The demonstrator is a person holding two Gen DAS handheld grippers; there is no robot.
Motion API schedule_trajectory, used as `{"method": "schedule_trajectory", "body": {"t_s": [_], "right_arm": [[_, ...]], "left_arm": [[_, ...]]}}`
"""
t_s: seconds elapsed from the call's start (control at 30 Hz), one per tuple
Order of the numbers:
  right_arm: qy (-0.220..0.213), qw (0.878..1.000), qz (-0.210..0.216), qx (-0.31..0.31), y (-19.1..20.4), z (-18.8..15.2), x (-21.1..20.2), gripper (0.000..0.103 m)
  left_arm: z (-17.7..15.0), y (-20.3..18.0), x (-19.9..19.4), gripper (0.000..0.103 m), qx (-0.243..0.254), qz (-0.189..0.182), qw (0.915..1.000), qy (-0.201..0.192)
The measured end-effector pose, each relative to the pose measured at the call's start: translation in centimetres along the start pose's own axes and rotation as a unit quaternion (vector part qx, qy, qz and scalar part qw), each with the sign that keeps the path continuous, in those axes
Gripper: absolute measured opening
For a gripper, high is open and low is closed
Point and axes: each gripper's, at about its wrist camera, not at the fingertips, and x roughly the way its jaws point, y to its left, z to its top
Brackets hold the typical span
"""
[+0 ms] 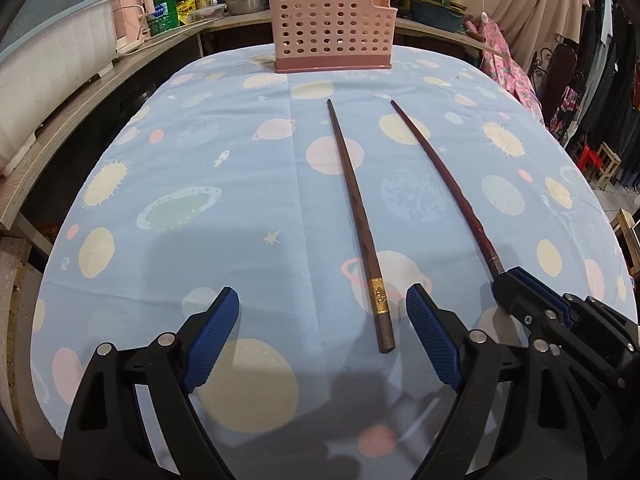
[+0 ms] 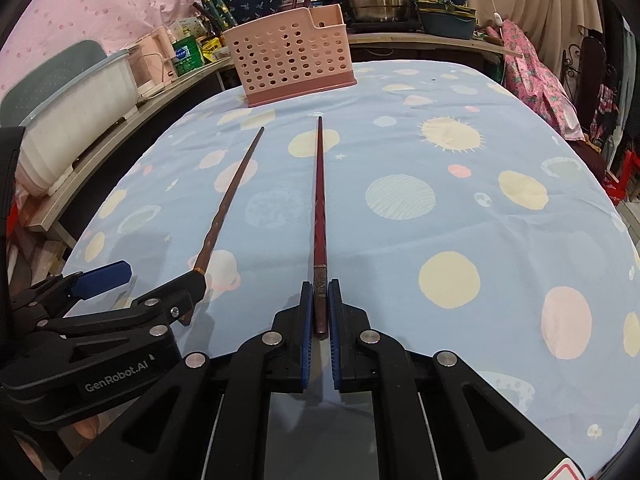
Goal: Organize utensils
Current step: 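Close the right gripper on the dark red chopstick, then close the left gripper on the dark brown chopstick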
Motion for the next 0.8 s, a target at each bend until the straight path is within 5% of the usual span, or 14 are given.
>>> {"method": "schedule_trajectory", "body": {"t_s": [0.33, 0.43, 0.6, 0.8], "right_arm": [[-0.002, 1.000, -0.001, -0.003, 0.02, -0.03, -0.03, 0.007], [-0.001, 1.000, -0.001, -0.002, 0.07, -0.05, -0.02, 0.007], [-0.001, 1.000, -0.001, -0.002, 0.05, -0.05, -0.03, 0.007], [-0.001, 1.000, -0.001, -0.002, 0.05, -0.05, -0.06, 0.007]], "left_arm": [[-0.07, 0.06, 0.29, 0.064, 0.004, 0.004, 1.0000, 0.002], [-0.05, 0.14, 0.15, 0.050, 0.005, 0.001, 1.0000, 0.003], [0.17, 0.38, -0.02, 0.014, 0.003, -0.009, 0.9999, 0.010], [0.36, 0.67, 0.03, 0.007, -0.002, -0.016, 0.9997, 0.017]]}}
